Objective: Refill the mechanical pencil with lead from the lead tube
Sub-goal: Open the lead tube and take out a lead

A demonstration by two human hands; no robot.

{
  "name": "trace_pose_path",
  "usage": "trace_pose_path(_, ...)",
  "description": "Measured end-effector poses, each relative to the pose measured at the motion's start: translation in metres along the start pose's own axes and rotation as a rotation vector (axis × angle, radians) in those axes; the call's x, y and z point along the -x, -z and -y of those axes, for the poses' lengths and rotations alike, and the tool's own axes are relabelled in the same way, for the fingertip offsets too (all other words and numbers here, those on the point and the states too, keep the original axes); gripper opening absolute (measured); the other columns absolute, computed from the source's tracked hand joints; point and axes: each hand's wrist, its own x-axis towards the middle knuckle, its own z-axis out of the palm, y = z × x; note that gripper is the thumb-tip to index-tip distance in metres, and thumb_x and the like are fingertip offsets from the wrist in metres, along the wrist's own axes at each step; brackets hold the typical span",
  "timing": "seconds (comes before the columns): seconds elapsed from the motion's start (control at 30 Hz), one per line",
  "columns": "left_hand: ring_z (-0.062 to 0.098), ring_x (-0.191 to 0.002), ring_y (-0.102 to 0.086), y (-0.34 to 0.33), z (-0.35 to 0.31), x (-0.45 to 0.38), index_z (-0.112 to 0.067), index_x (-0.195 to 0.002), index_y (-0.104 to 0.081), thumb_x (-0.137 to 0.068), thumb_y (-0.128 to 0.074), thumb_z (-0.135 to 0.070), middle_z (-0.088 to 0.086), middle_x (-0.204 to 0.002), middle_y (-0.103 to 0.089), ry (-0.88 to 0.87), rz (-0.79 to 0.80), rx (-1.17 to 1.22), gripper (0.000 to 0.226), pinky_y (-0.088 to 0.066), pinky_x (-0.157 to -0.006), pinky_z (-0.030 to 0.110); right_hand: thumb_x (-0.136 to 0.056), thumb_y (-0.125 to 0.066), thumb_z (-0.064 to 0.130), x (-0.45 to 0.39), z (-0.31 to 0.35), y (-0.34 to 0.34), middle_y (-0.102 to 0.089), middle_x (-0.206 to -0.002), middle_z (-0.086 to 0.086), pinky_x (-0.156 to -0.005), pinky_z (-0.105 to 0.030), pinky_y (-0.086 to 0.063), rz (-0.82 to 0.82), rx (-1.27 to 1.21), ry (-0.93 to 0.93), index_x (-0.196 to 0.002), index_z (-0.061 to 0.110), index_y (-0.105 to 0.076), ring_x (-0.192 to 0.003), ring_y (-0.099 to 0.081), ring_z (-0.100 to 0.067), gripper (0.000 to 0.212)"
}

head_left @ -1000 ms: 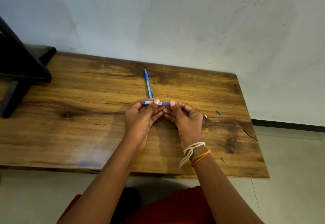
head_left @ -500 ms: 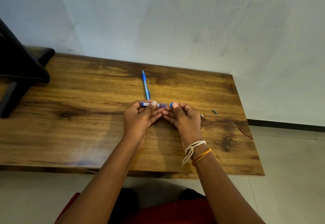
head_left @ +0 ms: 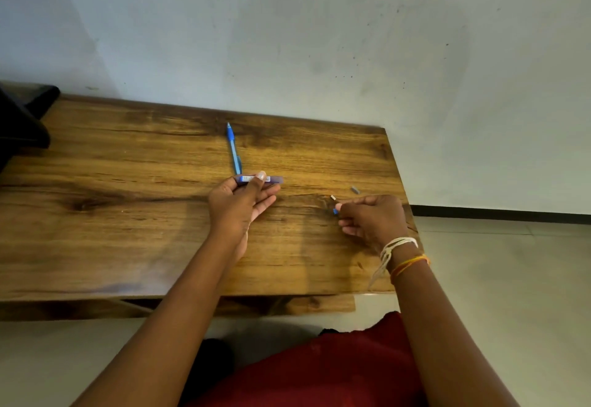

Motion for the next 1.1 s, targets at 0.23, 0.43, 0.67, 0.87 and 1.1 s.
trace_pose_path(0.23, 0.022, -0.086, -0.074, -0.015, 0.009, 0.003, -0.003, -0.097, -0.060, -0.090, -0.063, -0.012, 0.018, -0.094, -0.073, -0.001, 0.010, -0.054, 0.011, -0.059, -0.073, 0.029, -0.076, -0.079, 0.010, -0.003, -0.005, 0.016, -0.072, -0.080, -0.011, -0.056, -0.023, -0.058, -0.071, 0.107, 0.007, -0.087, 0.003, -0.071, -0.059, -0.065, -0.012, 0.015)
trace_pose_path(0.43, 0.022, -0.084, -0.074, -0.017, 0.012, 0.003, -0.003, -0.096, -0.061, -0.090, -0.062, -0.012, 0.016, -0.092, -0.073, -0.006, 0.019, -0.070, 0.011, -0.060, -0.072, 0.029, -0.081, -0.075, 0.011, -0.005, -0.004, 0.022, -0.071, -0.077, -0.011, -0.058, -0.025, -0.059, -0.053, -0.002, -0.054, -0.084, 0.005, -0.070, -0.059, -0.065, -0.014, 0.009)
trace_pose_path(0.67, 0.023, -0.085, -0.074, -0.014, 0.012, 0.001, -0.001, -0.100, -0.061, -0.088, -0.064, -0.014, 0.014, -0.089, -0.076, 0.017, 0.035, -0.065, 0.018, -0.059, -0.069, 0.028, -0.088, -0.067, 0.010, 0.010, 0.004, -0.022, -0.067, -0.071, -0.008, -0.057, -0.024, -0.056, -0.053, -0.267, 0.192, -0.091, 0.002, -0.069, -0.056, -0.063, -0.012, 0.009)
trace_pose_path(0.87, 0.020, -0.079, -0.074, -0.005, 0.009, -0.002, -0.005, -0.092, -0.064, -0.085, -0.068, -0.013, 0.011, -0.082, -0.075, 0.004, 0.029, -0.053, 0.011, -0.059, -0.068, 0.027, -0.093, -0.055, 0.003, 0.022, 0.005, -0.062, -0.066, -0.085, -0.013, -0.073, -0.024, -0.057, 0.306, -0.704, -0.062, -0.097, -0.005, -0.064, -0.078, -0.066, -0.018, 0.012)
trace_pose_path(1.1, 0.016, -0.073, -0.073, 0.002, 0.007, -0.002, -0.005, -0.092, -0.065, -0.085, -0.068, -0.012, 0.010, -0.079, -0.074, -0.035, 0.007, -0.059, 0.010, -0.059, -0.065, 0.026, -0.090, -0.059, 0.003, 0.018, 0.002, -0.064, -0.070, -0.091, -0.017, -0.073, -0.024, -0.059, 0.412, -0.760, -0.107, -0.101, -0.007, -0.065, -0.077, -0.071, -0.020, 0.016)
